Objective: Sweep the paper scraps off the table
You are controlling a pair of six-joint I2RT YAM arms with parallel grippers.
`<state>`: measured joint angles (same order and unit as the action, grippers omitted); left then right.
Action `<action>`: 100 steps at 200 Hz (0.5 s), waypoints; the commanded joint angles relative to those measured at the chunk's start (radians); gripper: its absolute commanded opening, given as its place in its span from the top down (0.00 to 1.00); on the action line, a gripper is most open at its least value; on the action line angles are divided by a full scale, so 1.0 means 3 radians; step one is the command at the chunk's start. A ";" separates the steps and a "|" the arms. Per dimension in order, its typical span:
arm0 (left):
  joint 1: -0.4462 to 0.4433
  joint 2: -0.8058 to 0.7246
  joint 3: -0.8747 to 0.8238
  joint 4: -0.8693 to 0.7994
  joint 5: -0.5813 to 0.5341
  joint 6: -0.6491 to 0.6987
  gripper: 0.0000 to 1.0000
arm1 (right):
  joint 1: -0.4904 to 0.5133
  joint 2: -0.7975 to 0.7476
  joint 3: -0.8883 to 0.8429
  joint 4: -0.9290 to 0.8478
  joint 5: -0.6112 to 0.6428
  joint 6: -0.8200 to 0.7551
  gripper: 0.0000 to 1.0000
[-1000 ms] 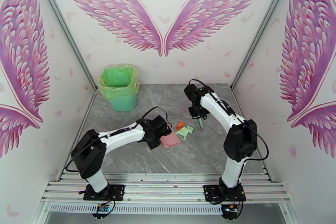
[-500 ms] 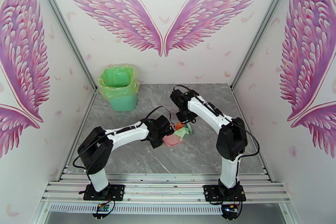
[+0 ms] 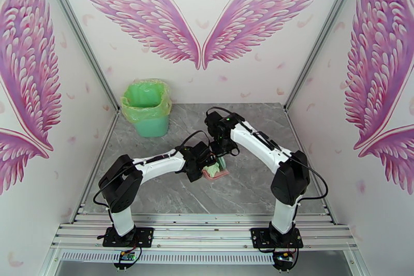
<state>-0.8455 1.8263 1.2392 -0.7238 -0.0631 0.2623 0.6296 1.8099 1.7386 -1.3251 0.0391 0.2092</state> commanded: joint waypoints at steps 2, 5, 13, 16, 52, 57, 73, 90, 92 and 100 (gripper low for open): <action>0.0006 0.0013 -0.0078 0.0131 0.0075 0.0018 0.99 | 0.0026 -0.0253 -0.0057 -0.0122 -0.0031 0.0057 1.00; 0.0011 0.0005 -0.0088 0.0143 0.0084 0.0018 0.99 | 0.0024 -0.0274 -0.0057 -0.0143 0.0005 0.0065 1.00; 0.0016 -0.0012 -0.0113 0.0183 0.0102 0.0007 0.99 | 0.0020 -0.0334 -0.0061 -0.0194 0.0098 0.0081 1.00; 0.0016 -0.0021 -0.0120 0.0195 0.0107 0.0005 0.99 | 0.0018 -0.0358 -0.0063 -0.0215 0.0135 0.0088 1.00; 0.0037 -0.0126 -0.0200 0.0333 0.0141 -0.0012 0.99 | -0.0042 -0.0631 -0.0062 -0.0436 0.0557 0.0178 1.00; 0.0042 -0.0137 -0.0210 0.0349 0.0135 -0.0015 0.99 | -0.0061 -0.0673 -0.0066 -0.0449 0.0589 0.0190 1.00; 0.0052 -0.0193 -0.0224 0.0401 0.0139 -0.0028 0.99 | -0.0127 -0.0794 -0.0092 -0.0476 0.0667 0.0200 1.00; 0.0055 -0.0269 -0.0222 0.0425 0.0160 -0.0048 0.99 | -0.0234 -0.0913 -0.0169 -0.0476 0.0738 0.0212 1.00; 0.0054 -0.0279 -0.0220 0.0429 0.0163 -0.0050 0.99 | -0.0248 -0.0923 -0.0188 -0.0474 0.0745 0.0213 1.00; 0.0057 -0.0328 -0.0212 0.0427 0.0162 -0.0063 0.99 | -0.0310 -0.0984 -0.0266 -0.0452 0.0763 0.0208 1.00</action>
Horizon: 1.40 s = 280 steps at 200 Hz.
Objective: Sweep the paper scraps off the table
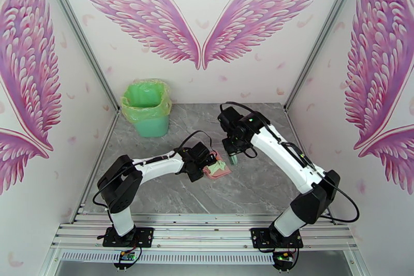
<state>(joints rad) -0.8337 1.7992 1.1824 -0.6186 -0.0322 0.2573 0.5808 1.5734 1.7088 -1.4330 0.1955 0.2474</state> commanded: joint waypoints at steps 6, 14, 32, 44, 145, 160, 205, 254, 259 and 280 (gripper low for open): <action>0.0018 -0.0278 -0.0012 0.0074 0.0052 -0.0053 0.99 | -0.0200 -0.0236 -0.0236 -0.0060 0.0239 0.0082 1.00; 0.0018 -0.0336 -0.0007 0.0082 0.0044 -0.0059 0.99 | -0.0276 -0.0288 -0.0338 -0.0011 0.0221 0.0075 1.00; 0.0027 -0.0447 0.0039 0.0052 0.0031 -0.0060 0.99 | -0.0421 -0.0405 -0.0593 0.0138 0.0146 0.0063 1.00; 0.0028 -0.0514 0.0098 0.0000 0.0011 -0.0050 0.99 | -0.0507 -0.0463 -0.0754 0.0224 0.0123 0.0061 1.00; 0.0244 -0.1121 0.0659 -0.0425 -0.0032 -0.0007 0.99 | -0.1000 -0.0760 -0.1446 0.0618 -0.0062 -0.0073 1.00; 0.0372 -0.1221 0.0723 -0.0448 0.0067 -0.0038 0.99 | -0.1021 -0.0760 -0.1444 0.0630 -0.0089 -0.0088 1.00; 0.0868 -0.1462 0.0998 -0.0652 0.0169 -0.0093 1.00 | -0.1036 -0.0759 -0.1433 0.0660 -0.0194 -0.0110 1.00; 0.1505 -0.1491 0.1606 -0.1195 -0.0081 0.0005 0.97 | -0.1036 -0.0739 -0.1406 0.0661 -0.0249 -0.0130 1.00; 0.1553 -0.1475 0.1677 -0.1246 -0.0142 0.0024 0.97 | -0.1032 -0.0732 -0.1398 0.0661 -0.0259 -0.0130 1.00; 0.1739 -0.1335 0.1968 -0.1471 -0.0520 0.0121 0.97 | -0.1026 -0.0719 -0.1374 0.0655 -0.0294 -0.0134 1.00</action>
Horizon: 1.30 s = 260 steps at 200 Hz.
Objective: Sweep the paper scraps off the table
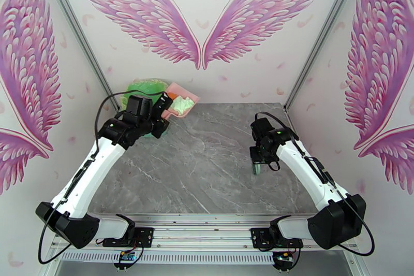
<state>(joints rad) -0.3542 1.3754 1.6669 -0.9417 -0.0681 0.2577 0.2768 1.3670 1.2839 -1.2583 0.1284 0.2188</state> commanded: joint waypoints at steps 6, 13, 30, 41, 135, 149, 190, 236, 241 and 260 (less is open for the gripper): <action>0.0197 0.0136 0.0441 -0.0455 -0.0497 0.0156 0.97 | -0.0016 -0.0030 0.0049 0.0073 -0.0079 -0.0043 1.00; 0.0253 0.0207 0.0533 -0.0523 -0.0628 0.0193 0.98 | -0.0013 -0.0031 0.0051 0.0073 -0.0094 -0.0049 1.00; 0.0394 0.0387 0.0729 -0.0651 -0.0923 0.0287 1.00 | -0.0014 -0.0030 0.0067 0.0073 -0.0114 -0.0065 1.00; 0.0497 0.0490 0.0812 -0.0674 -0.1062 0.0328 1.00 | -0.0013 -0.0023 0.0079 0.0073 -0.0136 -0.0069 1.00; 0.0847 0.1507 0.1611 -0.0858 -0.2066 0.0741 1.00 | 0.0141 -0.0002 0.0129 0.0094 -0.0244 -0.0049 1.00; 0.0844 0.1591 0.1762 -0.0824 -0.2069 0.0812 1.00 | 0.0160 -0.0035 0.0124 0.0096 -0.0239 -0.0052 1.00; 0.0651 0.1873 0.2010 -0.0768 -0.2414 0.1139 1.00 | 0.0182 -0.0194 0.0060 0.0108 -0.0303 -0.0077 1.00; 0.0476 0.1959 0.1760 -0.0533 -0.2762 0.1366 1.00 | 0.0182 -0.0320 -0.0002 0.0119 -0.0348 -0.0100 1.00; 0.0475 0.1958 0.1743 -0.0500 -0.2794 0.1394 1.00 | 0.0182 -0.0323 -0.0004 0.0122 -0.0363 -0.0100 1.00; 0.0461 0.1937 0.1647 -0.0380 -0.2841 0.1477 1.00 | 0.0183 -0.0330 0.0010 0.0116 -0.0382 -0.0100 1.00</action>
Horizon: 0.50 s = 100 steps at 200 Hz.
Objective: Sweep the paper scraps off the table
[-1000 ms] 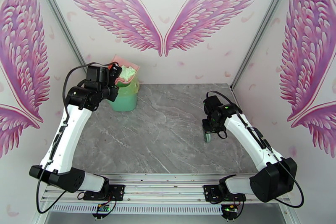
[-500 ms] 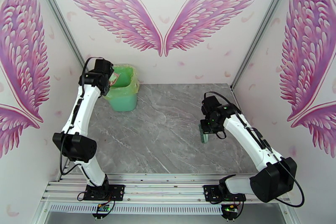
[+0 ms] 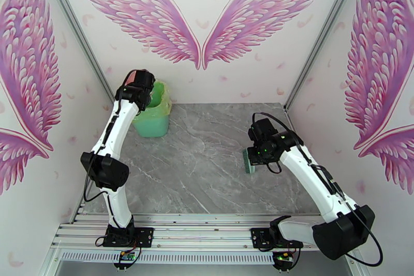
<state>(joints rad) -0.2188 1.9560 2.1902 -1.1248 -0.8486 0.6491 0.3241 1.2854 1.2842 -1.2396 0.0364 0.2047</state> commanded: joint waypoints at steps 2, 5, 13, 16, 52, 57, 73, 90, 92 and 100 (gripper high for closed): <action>0.0006 0.0000 -0.0103 0.0235 -0.0239 0.0173 1.00 | 0.0025 -0.0058 0.0009 0.0052 -0.0079 -0.0053 1.00; 0.0001 -0.0001 -0.0113 0.0236 -0.0248 0.0172 1.00 | 0.0024 -0.0059 0.0015 0.0050 -0.0083 -0.0056 1.00; -0.0011 0.0000 -0.0148 0.0254 -0.0292 0.0186 1.00 | 0.0028 -0.0059 0.0019 0.0052 -0.0085 -0.0053 1.00; -0.0016 -0.0001 -0.0163 0.0256 -0.0306 0.0194 1.00 | 0.0025 -0.0056 0.0021 0.0054 -0.0090 -0.0053 1.00; -0.0073 -0.0040 -0.0281 0.0342 -0.0376 0.0285 1.00 | 0.0028 -0.0063 0.0021 0.0052 -0.0092 -0.0055 1.00; -0.0082 -0.0053 -0.0307 0.0362 -0.0386 0.0310 1.00 | 0.0027 -0.0070 0.0015 0.0052 -0.0091 -0.0053 1.00; -0.0106 -0.0104 -0.0400 0.0433 -0.0413 0.0392 1.00 | 0.0025 -0.0082 -0.0001 0.0057 -0.0088 -0.0054 1.00; -0.0111 -0.0138 -0.0428 0.0443 -0.0418 0.0387 1.00 | 0.0026 -0.0095 -0.0005 0.0062 -0.0091 -0.0050 1.00; -0.0110 -0.0142 -0.0432 0.0445 -0.0425 0.0392 1.00 | 0.0026 -0.0092 -0.0006 0.0062 -0.0093 -0.0052 1.00; -0.0105 -0.0155 -0.0435 0.0464 -0.0448 0.0393 1.00 | 0.0025 -0.0096 -0.0010 0.0062 -0.0090 -0.0051 1.00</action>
<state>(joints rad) -0.2493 1.9556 2.0743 -1.0260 -0.9436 0.7452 0.3241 1.2812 1.2842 -1.2369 0.0174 0.2043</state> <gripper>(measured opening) 0.281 0.140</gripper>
